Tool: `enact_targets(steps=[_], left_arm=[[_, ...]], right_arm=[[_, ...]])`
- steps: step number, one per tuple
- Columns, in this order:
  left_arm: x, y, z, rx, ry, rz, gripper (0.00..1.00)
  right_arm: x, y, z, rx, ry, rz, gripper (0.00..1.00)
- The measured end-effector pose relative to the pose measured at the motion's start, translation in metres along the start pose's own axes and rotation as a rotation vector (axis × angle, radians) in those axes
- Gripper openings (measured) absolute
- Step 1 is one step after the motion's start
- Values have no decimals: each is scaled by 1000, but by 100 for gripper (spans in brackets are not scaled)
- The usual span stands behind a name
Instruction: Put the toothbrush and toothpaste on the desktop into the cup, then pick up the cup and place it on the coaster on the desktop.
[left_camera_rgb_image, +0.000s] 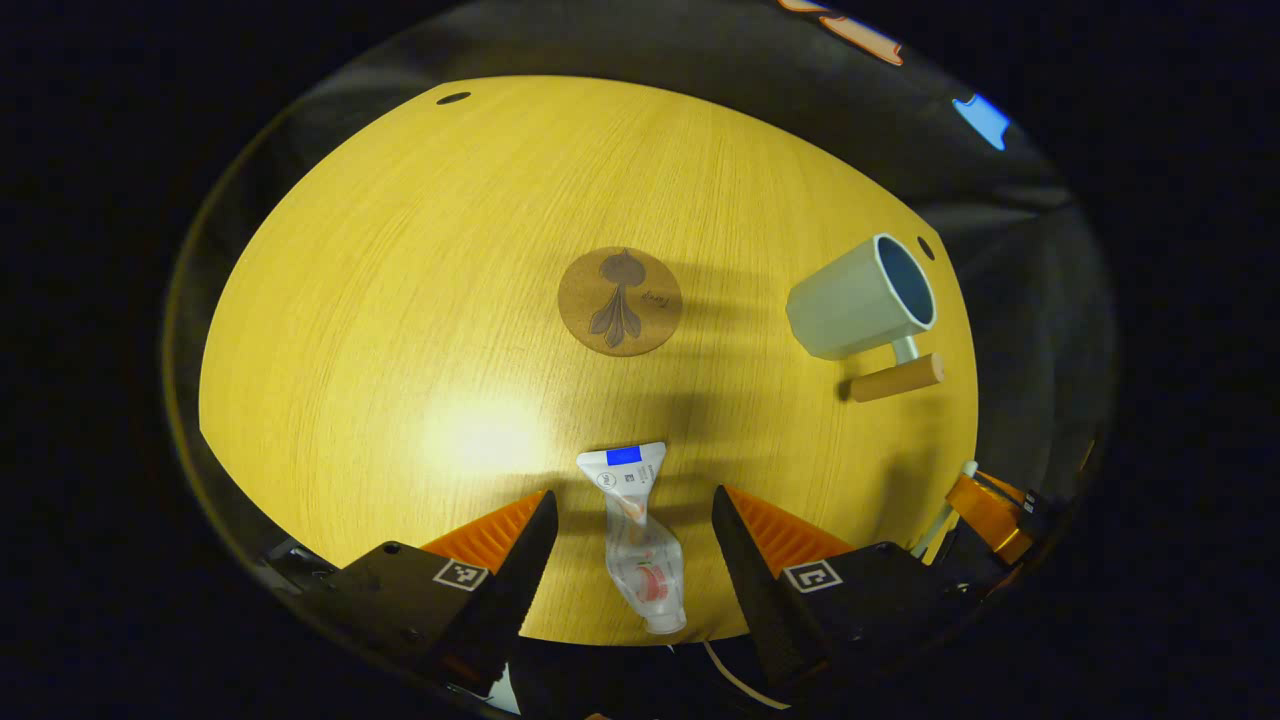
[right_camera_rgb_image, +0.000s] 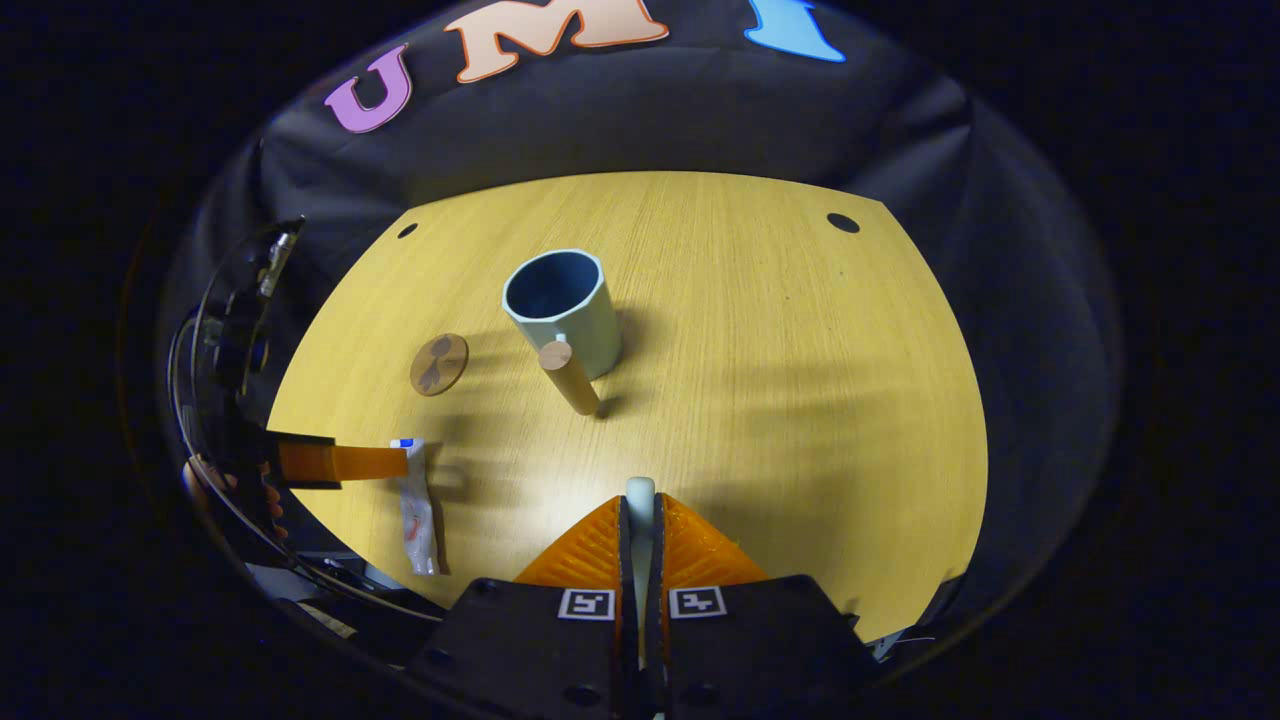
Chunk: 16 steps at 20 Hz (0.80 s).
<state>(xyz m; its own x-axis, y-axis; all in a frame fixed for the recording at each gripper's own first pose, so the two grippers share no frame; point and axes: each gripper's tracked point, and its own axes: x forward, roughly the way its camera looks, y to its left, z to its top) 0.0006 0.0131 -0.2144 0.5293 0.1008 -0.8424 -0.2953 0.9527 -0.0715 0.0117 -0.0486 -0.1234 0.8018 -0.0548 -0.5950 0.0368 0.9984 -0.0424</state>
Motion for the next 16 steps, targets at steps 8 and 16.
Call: enact_targets(steps=[8,16], left_arm=[[25,7,-8,-48,61,56,68],[28,12,-7,-17,60,107,40]], right_arm=[[-21,-55,-5,13,-34,-35,6],[-17,-67,0,7,-48,-16,6]])
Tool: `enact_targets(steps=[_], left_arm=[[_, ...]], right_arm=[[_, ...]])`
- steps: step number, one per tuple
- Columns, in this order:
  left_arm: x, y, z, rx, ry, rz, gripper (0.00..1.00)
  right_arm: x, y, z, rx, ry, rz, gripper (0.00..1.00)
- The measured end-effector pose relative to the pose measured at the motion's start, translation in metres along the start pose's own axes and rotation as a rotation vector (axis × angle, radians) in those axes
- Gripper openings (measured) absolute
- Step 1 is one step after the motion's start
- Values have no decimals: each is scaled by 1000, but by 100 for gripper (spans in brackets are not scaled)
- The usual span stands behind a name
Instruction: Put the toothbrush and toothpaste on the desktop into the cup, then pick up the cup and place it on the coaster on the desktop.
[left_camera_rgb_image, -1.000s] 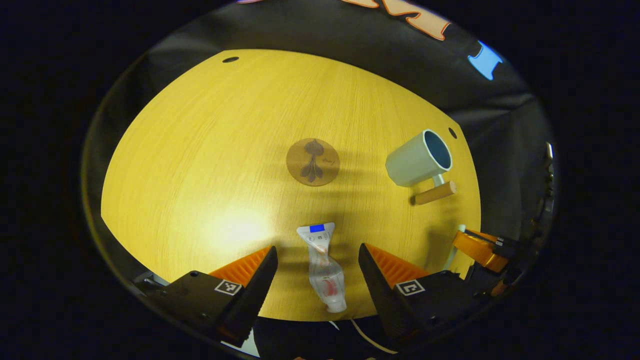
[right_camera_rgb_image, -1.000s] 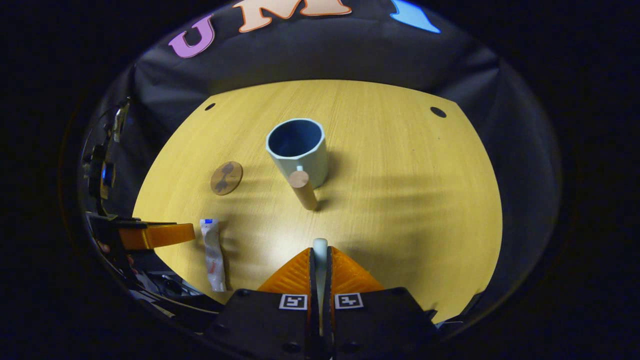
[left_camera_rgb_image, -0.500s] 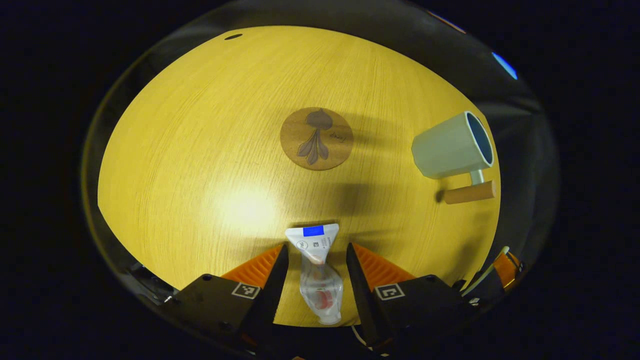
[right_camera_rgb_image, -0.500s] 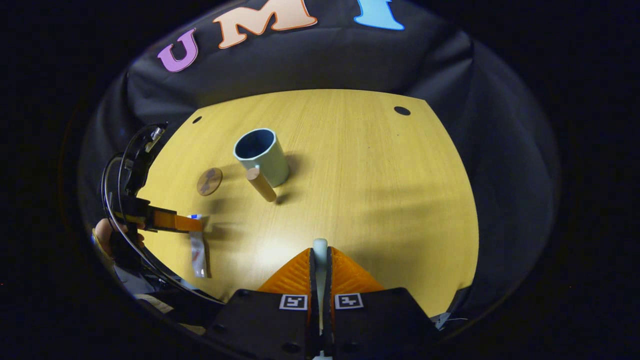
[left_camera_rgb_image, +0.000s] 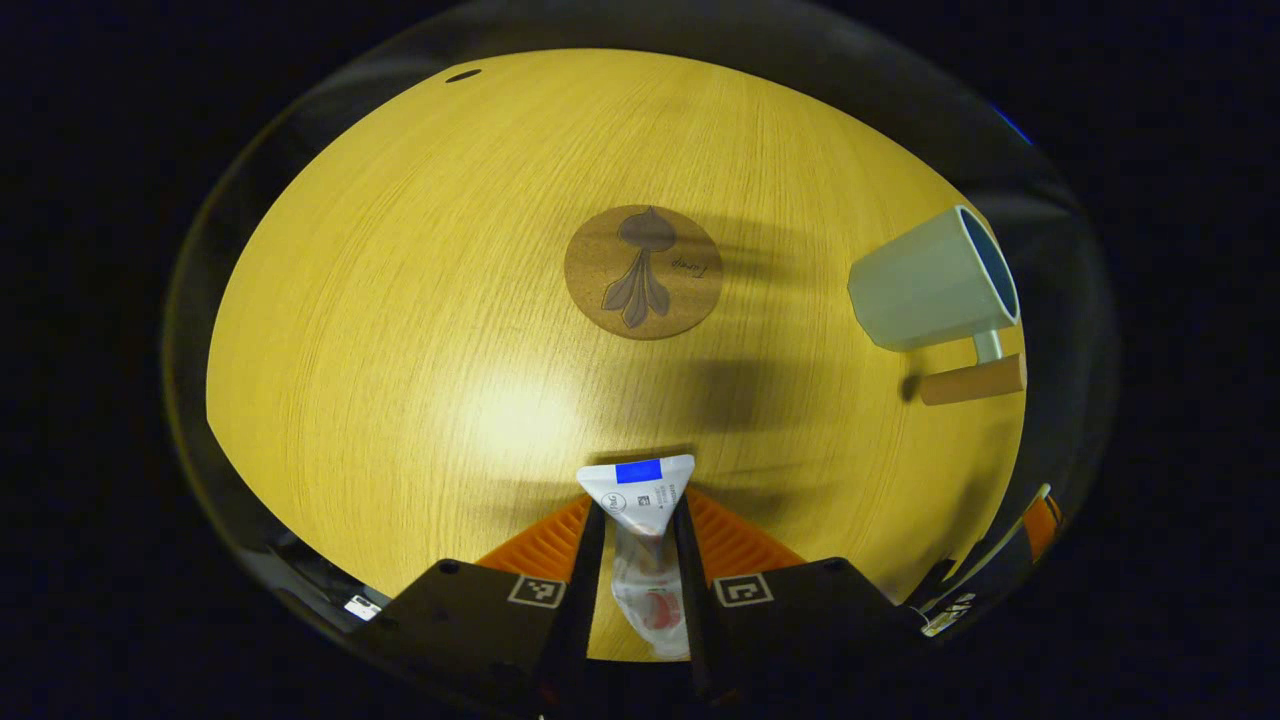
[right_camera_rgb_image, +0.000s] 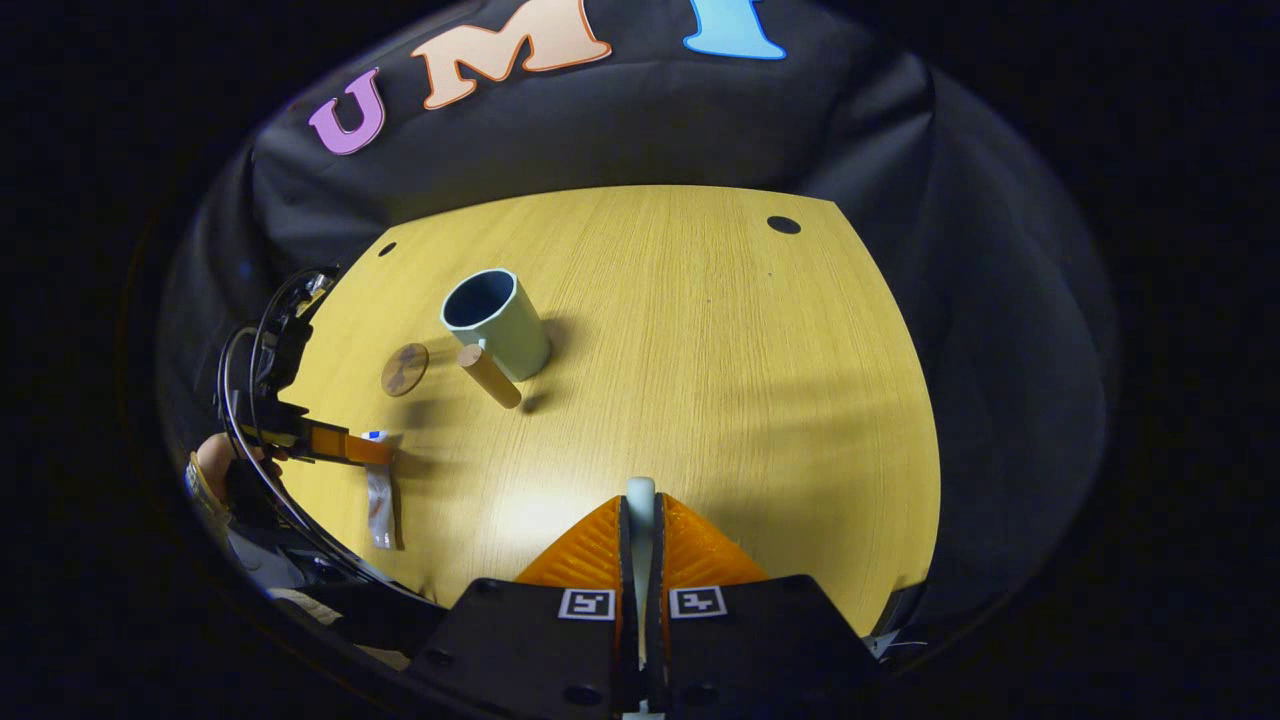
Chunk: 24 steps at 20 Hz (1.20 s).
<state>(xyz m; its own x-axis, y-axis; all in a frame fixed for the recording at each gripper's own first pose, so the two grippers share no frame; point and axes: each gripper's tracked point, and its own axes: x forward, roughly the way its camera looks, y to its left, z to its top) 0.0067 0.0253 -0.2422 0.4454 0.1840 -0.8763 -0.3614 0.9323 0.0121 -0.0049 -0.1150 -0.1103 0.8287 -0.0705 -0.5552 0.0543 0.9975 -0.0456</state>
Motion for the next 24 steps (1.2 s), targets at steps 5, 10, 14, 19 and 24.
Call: enact_targets(steps=[5,10,14,19,24], left_arm=[[-7,-8,-1,-27,-37,-49,14],[-30,-19,19,-106,-144,-117,5],[-65,-49,58,-89,-276,-220,4],[-114,-82,106,41,-446,-258,4],[-156,-131,158,97,-693,-348,4]], right_arm=[[7,11,20,11,-34,51,6],[9,32,62,76,-128,124,6],[-5,56,119,98,-276,201,5],[-14,87,176,29,-417,264,5],[-16,116,240,-9,-617,308,5]])
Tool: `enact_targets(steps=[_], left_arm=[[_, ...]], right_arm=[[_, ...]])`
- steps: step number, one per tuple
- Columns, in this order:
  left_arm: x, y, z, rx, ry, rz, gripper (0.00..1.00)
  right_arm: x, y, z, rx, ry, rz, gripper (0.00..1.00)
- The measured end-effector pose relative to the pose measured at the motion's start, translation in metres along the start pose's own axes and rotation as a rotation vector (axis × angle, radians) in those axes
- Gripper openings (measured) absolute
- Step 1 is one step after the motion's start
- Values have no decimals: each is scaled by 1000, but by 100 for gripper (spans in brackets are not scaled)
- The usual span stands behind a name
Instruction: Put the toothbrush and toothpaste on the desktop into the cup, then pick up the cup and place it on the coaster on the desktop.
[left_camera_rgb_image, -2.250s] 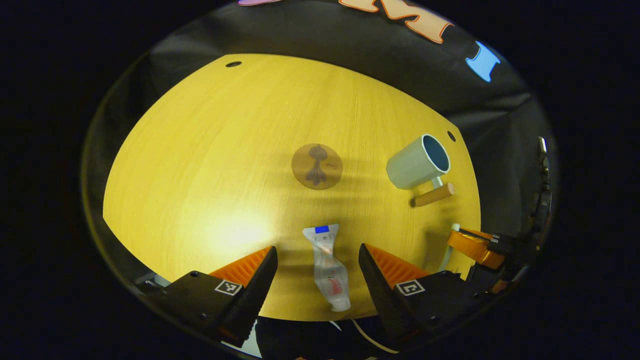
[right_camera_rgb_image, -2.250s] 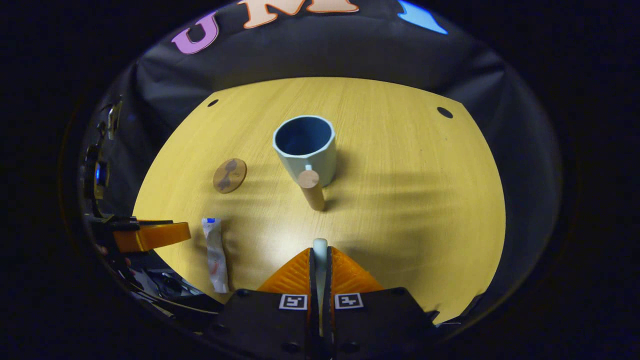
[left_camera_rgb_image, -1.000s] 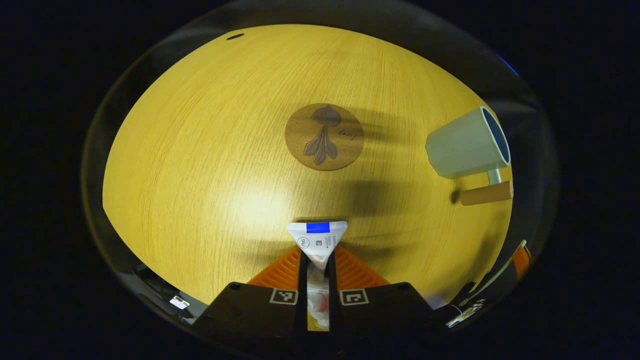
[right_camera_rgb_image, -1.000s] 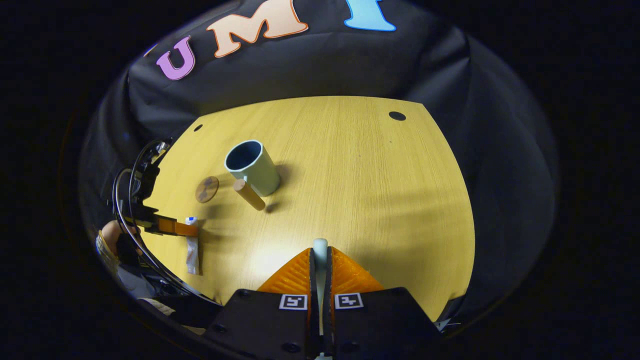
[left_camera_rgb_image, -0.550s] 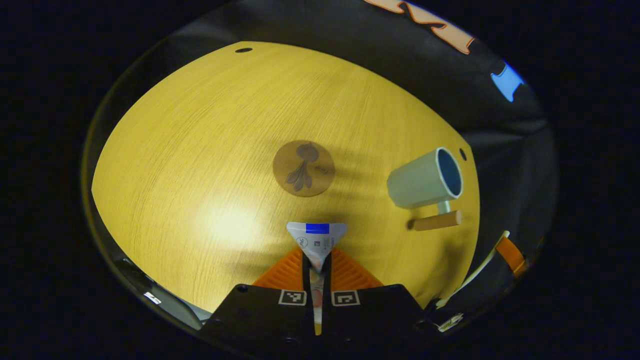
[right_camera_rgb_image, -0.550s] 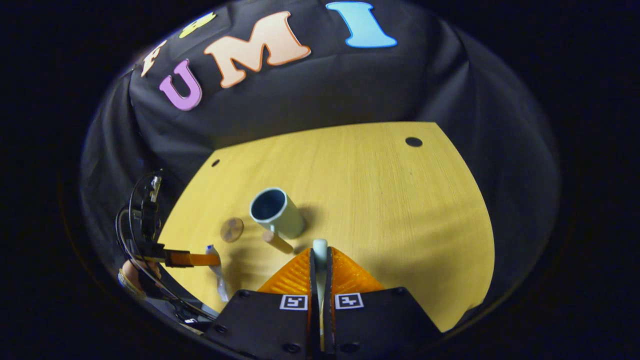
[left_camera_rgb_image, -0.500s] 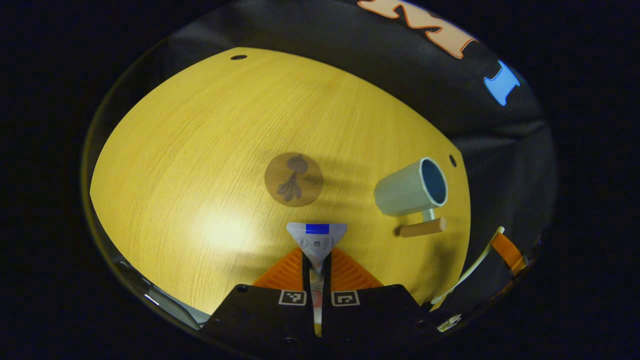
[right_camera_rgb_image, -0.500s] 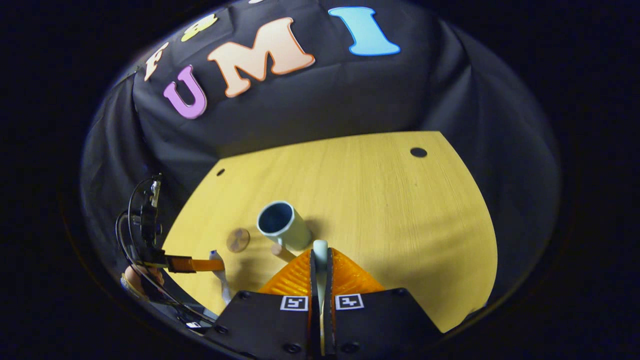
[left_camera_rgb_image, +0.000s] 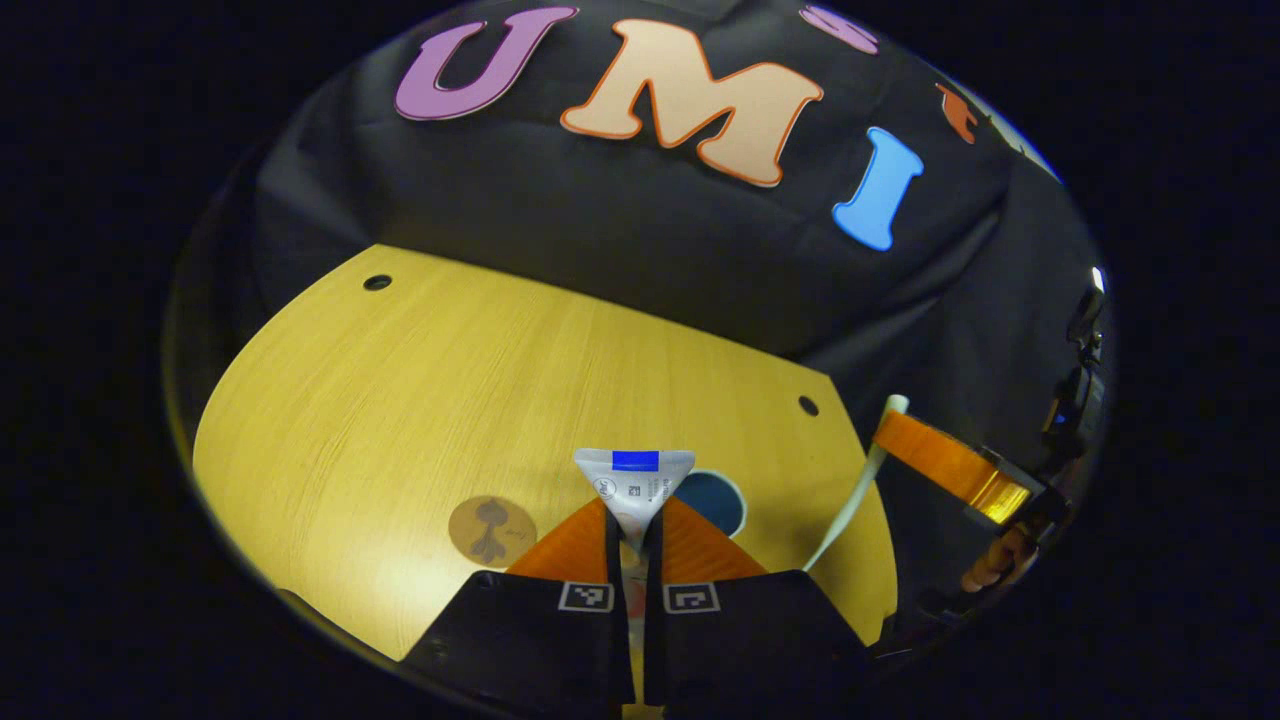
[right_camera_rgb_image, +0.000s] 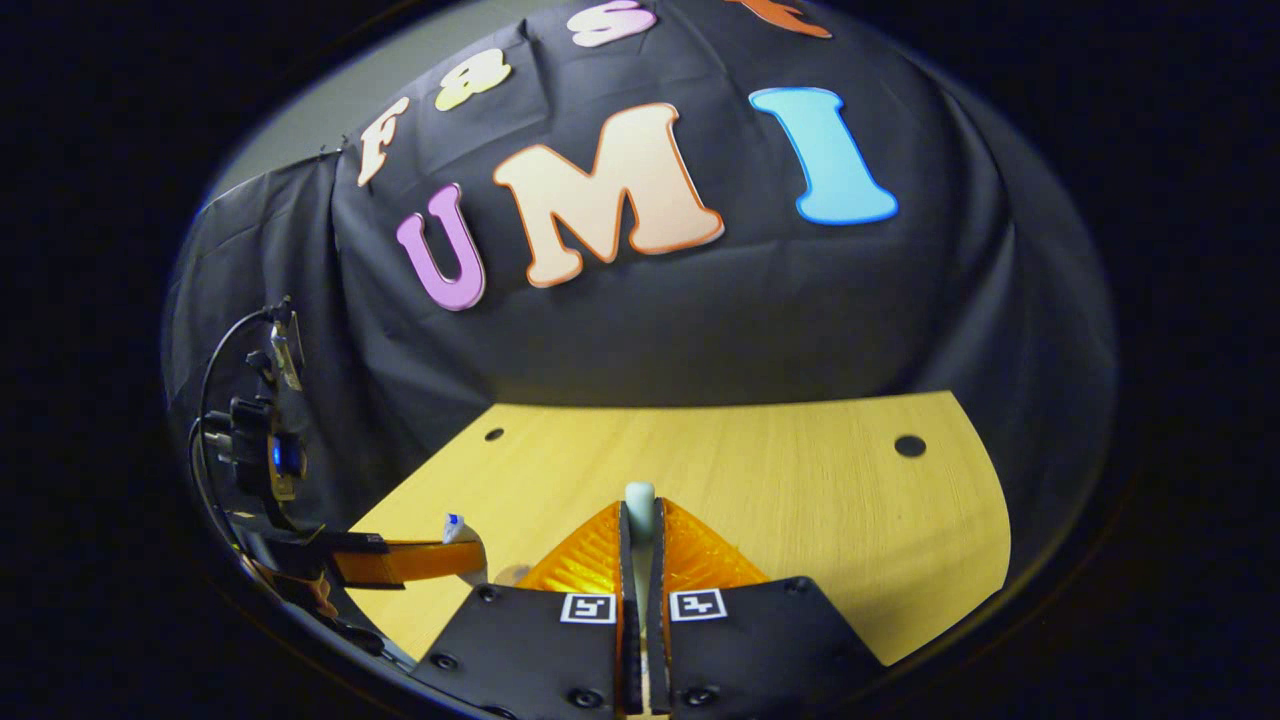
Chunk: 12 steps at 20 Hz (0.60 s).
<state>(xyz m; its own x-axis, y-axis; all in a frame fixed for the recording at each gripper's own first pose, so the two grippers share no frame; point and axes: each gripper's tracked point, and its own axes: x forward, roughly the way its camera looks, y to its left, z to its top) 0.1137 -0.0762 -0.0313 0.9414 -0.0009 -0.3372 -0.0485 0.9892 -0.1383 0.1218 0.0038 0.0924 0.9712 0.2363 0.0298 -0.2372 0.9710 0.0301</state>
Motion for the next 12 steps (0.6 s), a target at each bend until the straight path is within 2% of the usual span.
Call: enact_targets(steps=[3,9,12], left_arm=[[7,-18,22,-10,-100,-64,4],[13,-26,54,30,-276,-125,3],[21,-29,60,66,-357,-147,3]], right_arm=[[19,8,14,1,-73,37,5],[42,15,17,-1,-150,72,5],[57,15,-4,-19,-157,74,5]])
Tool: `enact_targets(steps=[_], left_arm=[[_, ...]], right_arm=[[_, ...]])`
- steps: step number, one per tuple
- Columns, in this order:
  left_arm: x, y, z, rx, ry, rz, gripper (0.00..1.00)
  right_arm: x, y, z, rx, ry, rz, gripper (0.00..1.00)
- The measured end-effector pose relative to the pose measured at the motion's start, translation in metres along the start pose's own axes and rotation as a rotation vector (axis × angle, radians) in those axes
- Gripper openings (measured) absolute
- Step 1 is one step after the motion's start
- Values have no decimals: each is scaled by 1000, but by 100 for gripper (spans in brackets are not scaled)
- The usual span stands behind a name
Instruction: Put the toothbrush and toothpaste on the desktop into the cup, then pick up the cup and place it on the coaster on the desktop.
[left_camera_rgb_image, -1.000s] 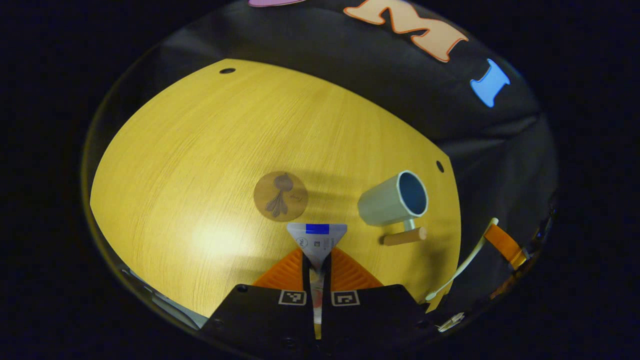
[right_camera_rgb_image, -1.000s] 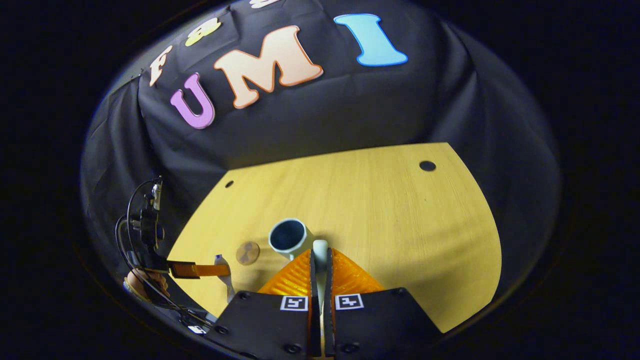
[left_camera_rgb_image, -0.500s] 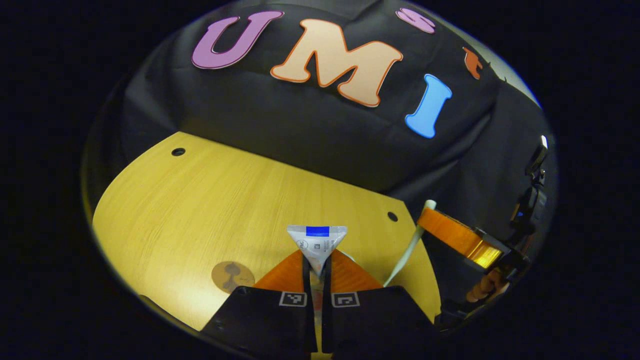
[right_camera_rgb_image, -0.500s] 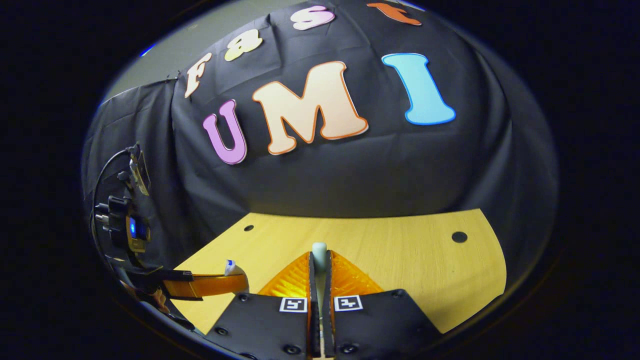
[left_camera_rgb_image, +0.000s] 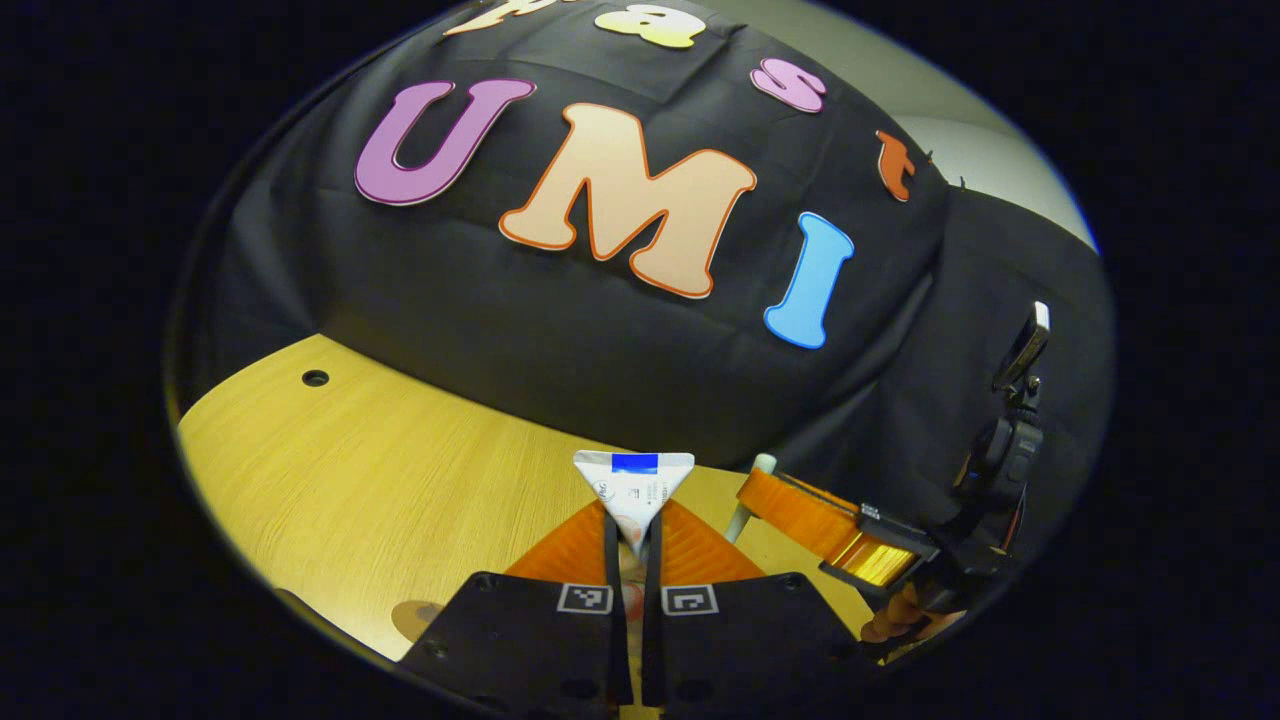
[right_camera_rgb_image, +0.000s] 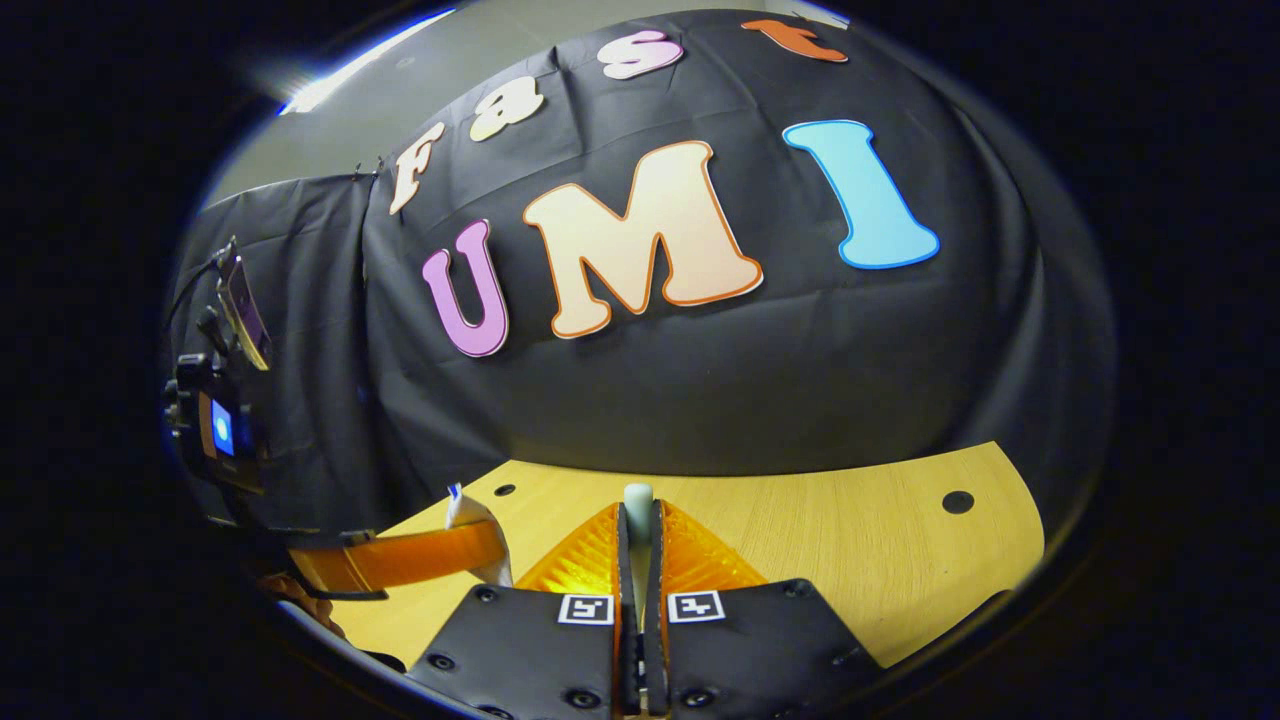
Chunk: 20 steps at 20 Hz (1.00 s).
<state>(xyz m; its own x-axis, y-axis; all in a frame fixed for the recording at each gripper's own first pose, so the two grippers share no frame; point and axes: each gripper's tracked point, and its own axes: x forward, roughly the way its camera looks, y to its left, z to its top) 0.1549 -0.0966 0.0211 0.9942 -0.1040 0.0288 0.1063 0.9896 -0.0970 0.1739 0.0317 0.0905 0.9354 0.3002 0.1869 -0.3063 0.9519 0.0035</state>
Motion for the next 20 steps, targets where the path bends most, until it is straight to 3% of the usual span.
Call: enact_targets(steps=[5,7,10,11,14,20], left_arm=[[4,-5,-7,124,-110,-58,3],[3,-13,-8,148,-143,-88,3],[3,-14,-8,178,-182,-102,3],[3,-15,-6,185,-192,-103,3],[7,-24,-15,195,-182,-133,3],[20,-39,-54,190,-143,-238,3]], right_arm=[[-9,-6,-32,-20,-58,-3,5],[-11,-7,-41,-17,-73,-7,9],[-23,-21,-45,-12,-79,-67,14],[-29,-26,-43,-4,-90,-91,26],[-48,-54,-31,-7,-131,-208,99],[-100,-114,-43,-18,-165,-432,98]])
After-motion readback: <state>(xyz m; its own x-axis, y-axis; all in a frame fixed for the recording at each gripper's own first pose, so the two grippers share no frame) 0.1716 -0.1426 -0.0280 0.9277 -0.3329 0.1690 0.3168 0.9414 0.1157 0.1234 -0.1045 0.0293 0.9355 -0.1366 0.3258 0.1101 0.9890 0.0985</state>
